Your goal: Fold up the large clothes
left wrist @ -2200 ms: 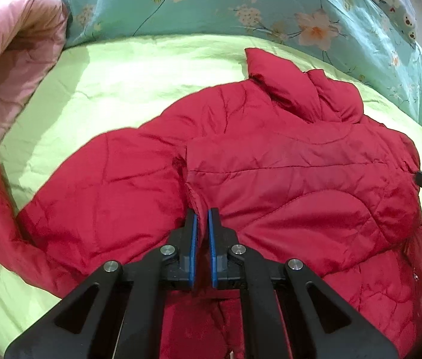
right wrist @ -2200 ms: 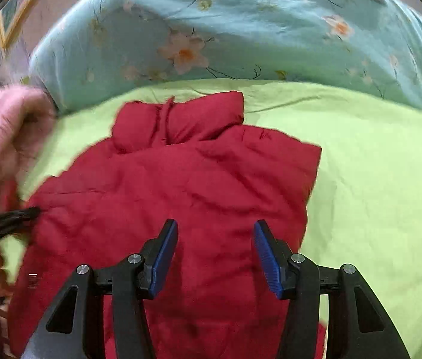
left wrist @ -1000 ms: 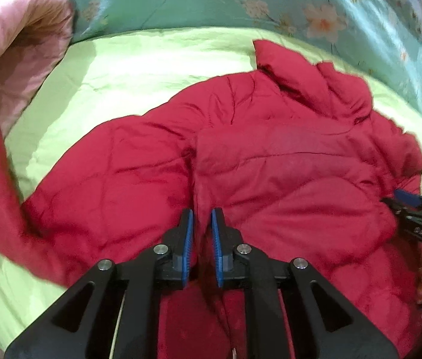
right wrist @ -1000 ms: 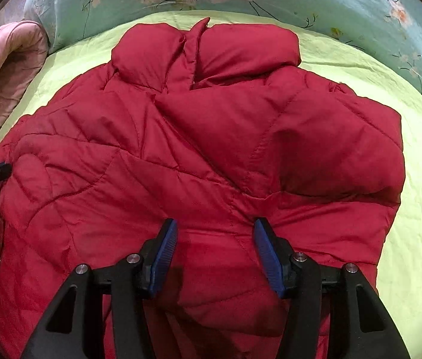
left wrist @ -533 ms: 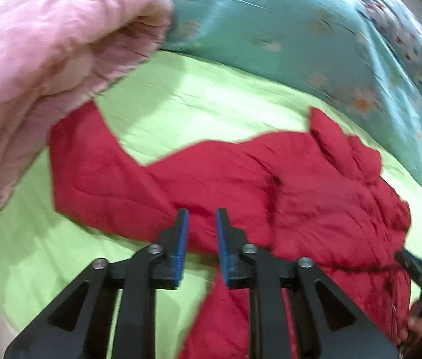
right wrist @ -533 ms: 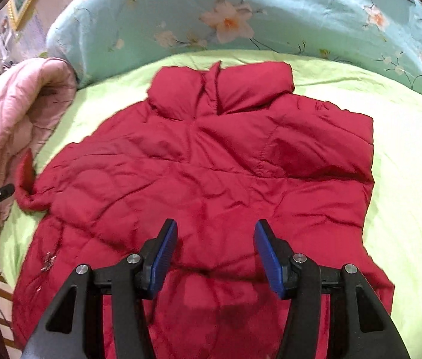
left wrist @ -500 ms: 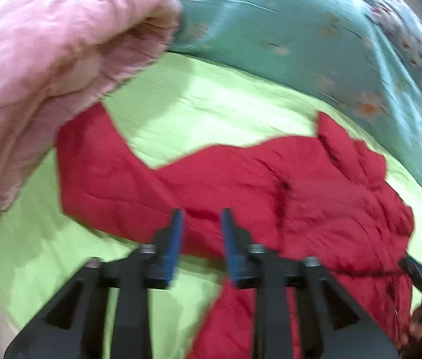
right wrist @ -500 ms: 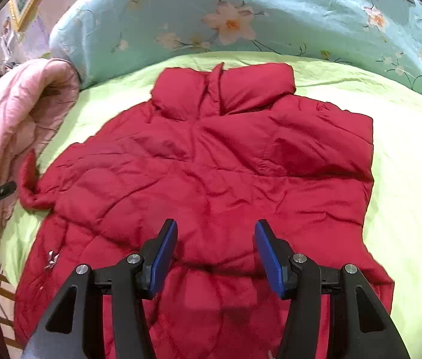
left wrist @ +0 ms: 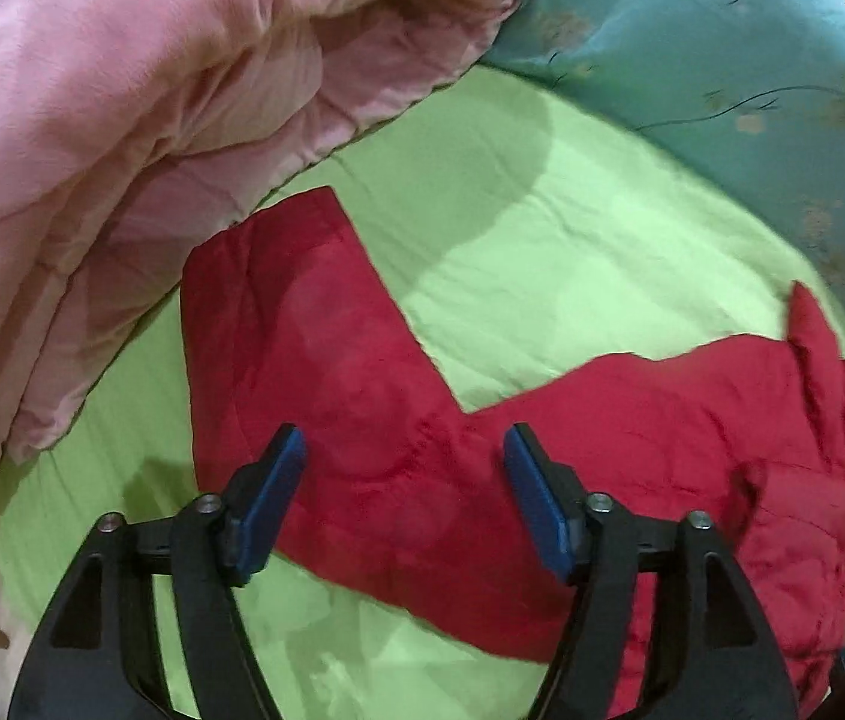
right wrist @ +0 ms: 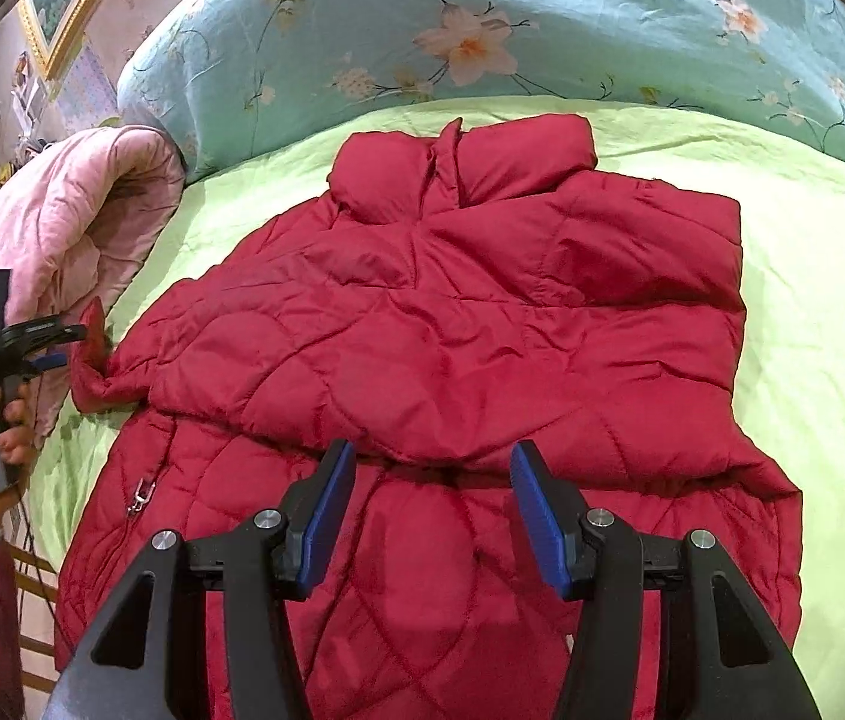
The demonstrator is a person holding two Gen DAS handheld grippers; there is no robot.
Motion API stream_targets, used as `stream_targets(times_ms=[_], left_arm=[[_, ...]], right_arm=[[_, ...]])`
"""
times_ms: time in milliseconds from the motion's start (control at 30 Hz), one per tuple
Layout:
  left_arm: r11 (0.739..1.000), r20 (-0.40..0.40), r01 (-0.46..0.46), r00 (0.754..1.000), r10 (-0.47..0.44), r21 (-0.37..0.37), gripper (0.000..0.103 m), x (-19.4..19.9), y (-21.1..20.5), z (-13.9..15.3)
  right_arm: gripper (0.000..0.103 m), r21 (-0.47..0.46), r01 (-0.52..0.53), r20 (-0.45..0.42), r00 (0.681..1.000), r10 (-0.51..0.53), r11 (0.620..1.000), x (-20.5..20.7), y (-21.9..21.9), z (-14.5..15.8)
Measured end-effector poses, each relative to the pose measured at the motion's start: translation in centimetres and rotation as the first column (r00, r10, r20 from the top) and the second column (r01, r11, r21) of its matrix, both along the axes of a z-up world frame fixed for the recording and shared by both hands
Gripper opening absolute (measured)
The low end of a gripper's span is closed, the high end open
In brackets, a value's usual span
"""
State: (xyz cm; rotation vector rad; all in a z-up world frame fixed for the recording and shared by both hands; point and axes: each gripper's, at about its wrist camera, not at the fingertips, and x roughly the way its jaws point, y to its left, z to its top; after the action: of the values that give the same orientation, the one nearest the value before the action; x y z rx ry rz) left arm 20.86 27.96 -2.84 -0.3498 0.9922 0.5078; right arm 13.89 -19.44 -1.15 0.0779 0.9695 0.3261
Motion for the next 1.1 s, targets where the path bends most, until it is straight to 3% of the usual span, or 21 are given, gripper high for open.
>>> stream_targets(times_ms=[200,300,367,533,633,767,933,1100], left_arm=[[0.999,-0.099,-0.019,0.995,0.023,0.039,0.073,2.3,1.7,-2.4],[1.0,-0.085,-0.022,0.996,0.023,0.02,0.073,2.2,2.2,-3.0],[1.0,-0.072,-0.014,0.997,0.016,0.027,0.063,2.0,2.2,-3.0],[1.0,-0.052,-0.002,0.999,0.002,0.012,0.02,1.2,1.7,-3.2],[1.0,-0.014,0.0,1.0,0.0,0.029,0.01,0.4,1.1,-2.7],[1.0,0.072,0.006,0.997,-0.007,0.023,0.008,-0.9,0.4,-1.6],[1.0,0.214,0.014,0.977,-0.01,-0.018,0.007,-2.9,-0.4,0.6],[0.997,0.304,0.071,0.951,-0.06,-0.024,0.007,-3.6,-2.3,2.7]], right_arm=[[0.055,0.013,-0.019,0.007,1.0,0.019,1.0,-0.5,0.4,0.4],[0.055,0.029,-0.026,0.006,1.0,0.025,0.999,-0.7,0.6,0.6],[0.055,0.035,-0.027,0.007,1.0,0.026,0.999,-0.8,0.7,0.7],[0.055,0.046,-0.03,0.003,1.0,0.03,0.999,-0.7,0.8,0.6],[0.055,0.053,-0.033,0.003,0.999,0.033,0.998,-0.8,1.0,0.6],[0.055,0.06,-0.033,0.001,0.999,0.033,0.998,-0.9,1.0,0.4],[0.055,0.07,-0.03,0.0,1.0,0.03,0.997,-0.9,0.8,0.6],[0.055,0.078,-0.026,0.001,1.0,0.026,0.997,-0.9,0.8,0.6]])
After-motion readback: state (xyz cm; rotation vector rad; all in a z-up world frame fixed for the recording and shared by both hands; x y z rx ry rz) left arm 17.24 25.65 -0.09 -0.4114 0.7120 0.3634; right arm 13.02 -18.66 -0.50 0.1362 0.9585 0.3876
